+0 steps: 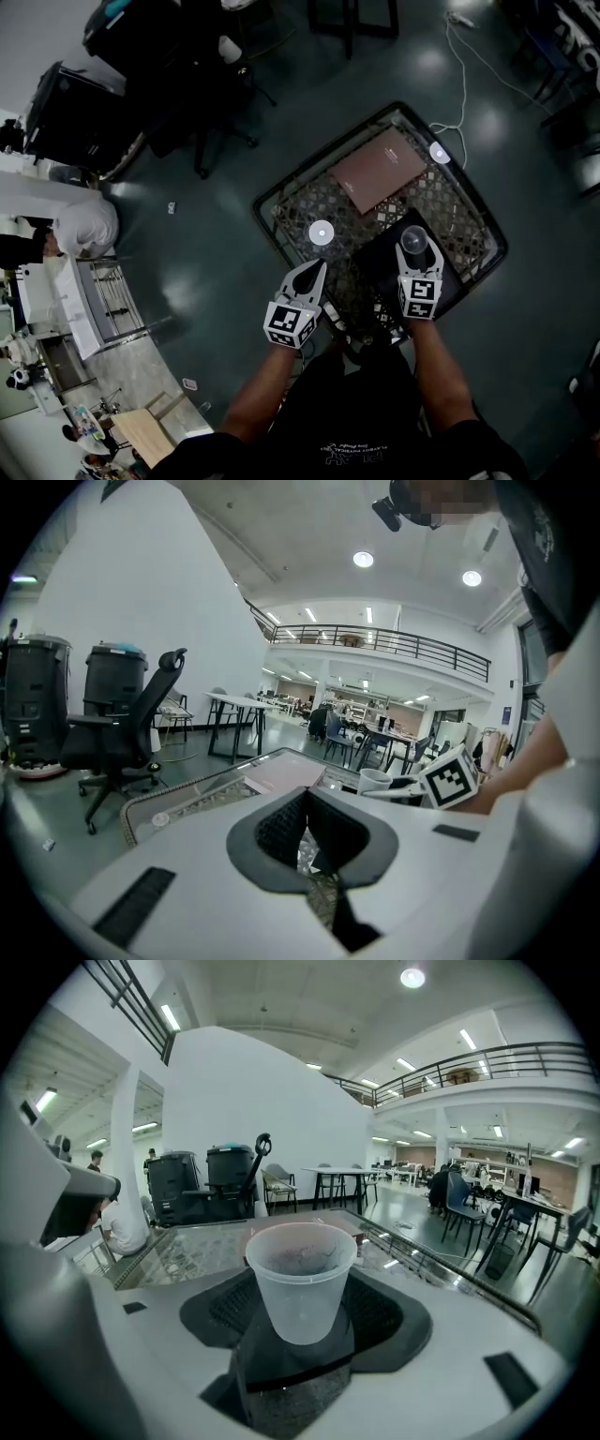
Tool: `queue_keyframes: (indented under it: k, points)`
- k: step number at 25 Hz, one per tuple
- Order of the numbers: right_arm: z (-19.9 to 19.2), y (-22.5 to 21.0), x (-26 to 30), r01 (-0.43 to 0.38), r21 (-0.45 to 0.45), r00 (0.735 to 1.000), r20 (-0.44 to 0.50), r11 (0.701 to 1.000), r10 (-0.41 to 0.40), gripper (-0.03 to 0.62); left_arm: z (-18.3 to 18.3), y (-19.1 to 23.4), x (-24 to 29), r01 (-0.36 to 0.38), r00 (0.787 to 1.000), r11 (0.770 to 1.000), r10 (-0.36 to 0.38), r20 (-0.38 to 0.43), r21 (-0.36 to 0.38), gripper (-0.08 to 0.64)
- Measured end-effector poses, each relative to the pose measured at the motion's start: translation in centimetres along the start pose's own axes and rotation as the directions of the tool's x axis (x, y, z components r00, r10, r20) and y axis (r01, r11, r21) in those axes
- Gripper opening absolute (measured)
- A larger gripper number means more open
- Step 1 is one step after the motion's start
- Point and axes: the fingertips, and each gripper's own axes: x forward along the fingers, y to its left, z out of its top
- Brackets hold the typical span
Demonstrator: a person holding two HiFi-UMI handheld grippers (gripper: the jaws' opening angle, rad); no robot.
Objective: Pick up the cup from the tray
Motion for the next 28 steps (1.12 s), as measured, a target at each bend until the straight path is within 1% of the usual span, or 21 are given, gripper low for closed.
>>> queue_keyframes:
  k: [5,10,15,18,21,25,28]
  points:
    - [3.1,0.6,-2.0,-0.015,-0.017,0.999,0.051,1.000,0.015,0.293,0.7,-0.1,-0.3,0.003,1.000,1.000,-0.003,0.015,-0.005,0.009]
    - [7.2,1.4,-4.8,-0.029,-0.019,0.989,0.142,0.999,0.031,0.293,2.6,-1.7,-0.4,0.041,0.998,0.999,-0.042,0.051,0.013,0.009]
    - [10.5,2.5,-8.5,-0.026,-0.017,0.984,0.178,1.000,0.029,0.293,4.7,-3.9,-1.3,0.091,0.992,0.995,-0.095,0.079,0.047,0.009]
    - [11.3,2.6,-10.3,-0.010,-0.012,0.981,0.195,1.000,0.012,0.293,5.4,-5.1,-1.4,0.112,0.988,0.992,-0.118,0.097,0.058,0.009]
    - [10.9,3.1,-11.9,-0.006,-0.030,0.976,0.216,1.000,0.012,0.293,5.8,-6.2,-1.6,0.132,0.984,0.989,-0.140,0.115,0.072,0.009]
    - [11.5,3.4,-14.6,-0.003,-0.018,0.966,0.257,1.000,0.007,0.293,7.7,-7.9,-2.3,0.164,0.974,0.981,-0.177,0.139,0.104,0.009]
    - [12.6,3.9,-17.1,-0.001,-0.005,0.954,0.299,1.000,0.003,0.293,9.1,-8.7,-2.9,0.182,0.967,0.979,-0.195,0.164,0.091,0.009]
